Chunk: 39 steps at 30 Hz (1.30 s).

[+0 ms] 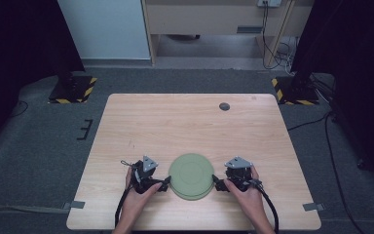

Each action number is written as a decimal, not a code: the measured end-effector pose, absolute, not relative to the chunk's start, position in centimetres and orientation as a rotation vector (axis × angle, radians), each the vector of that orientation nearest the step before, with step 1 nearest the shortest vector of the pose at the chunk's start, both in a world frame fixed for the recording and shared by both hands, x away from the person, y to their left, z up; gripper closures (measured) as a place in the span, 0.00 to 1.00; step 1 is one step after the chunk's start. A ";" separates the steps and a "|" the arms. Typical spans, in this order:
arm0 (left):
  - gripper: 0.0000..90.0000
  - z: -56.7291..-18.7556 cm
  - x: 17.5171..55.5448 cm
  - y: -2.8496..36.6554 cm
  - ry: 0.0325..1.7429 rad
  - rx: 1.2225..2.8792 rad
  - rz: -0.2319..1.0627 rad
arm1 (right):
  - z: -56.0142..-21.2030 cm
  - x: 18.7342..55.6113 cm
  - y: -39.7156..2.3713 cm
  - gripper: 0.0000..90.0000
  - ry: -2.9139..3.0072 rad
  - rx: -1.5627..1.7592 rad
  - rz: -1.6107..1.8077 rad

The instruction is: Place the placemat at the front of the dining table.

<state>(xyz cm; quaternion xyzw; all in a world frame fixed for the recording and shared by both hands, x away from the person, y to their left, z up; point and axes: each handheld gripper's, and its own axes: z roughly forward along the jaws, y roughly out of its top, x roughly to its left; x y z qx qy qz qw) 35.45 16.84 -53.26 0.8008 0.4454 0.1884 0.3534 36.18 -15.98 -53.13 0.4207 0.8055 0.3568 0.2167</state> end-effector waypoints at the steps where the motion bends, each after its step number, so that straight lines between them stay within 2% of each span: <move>1: 0.00 -53.2 35.4 16.8 1.151 2.070 0.489 | -53.1 36.2 -16.0 0.05 2.233 1.163 0.990; 6: 0.04 -53.1 35.1 16.7 1.142 2.078 0.491 | -53.0 35.8 -15.9 0.06 2.238 1.139 0.988; 22: 0.00 -53.2 35.2 16.4 1.165 2.074 0.524 | -53.1 35.7 -15.8 0.04 2.235 1.137 0.979; 39: 0.03 -52.9 34.6 16.0 1.138 2.079 0.513 | -52.9 35.3 -15.4 0.06 2.251 1.119 0.989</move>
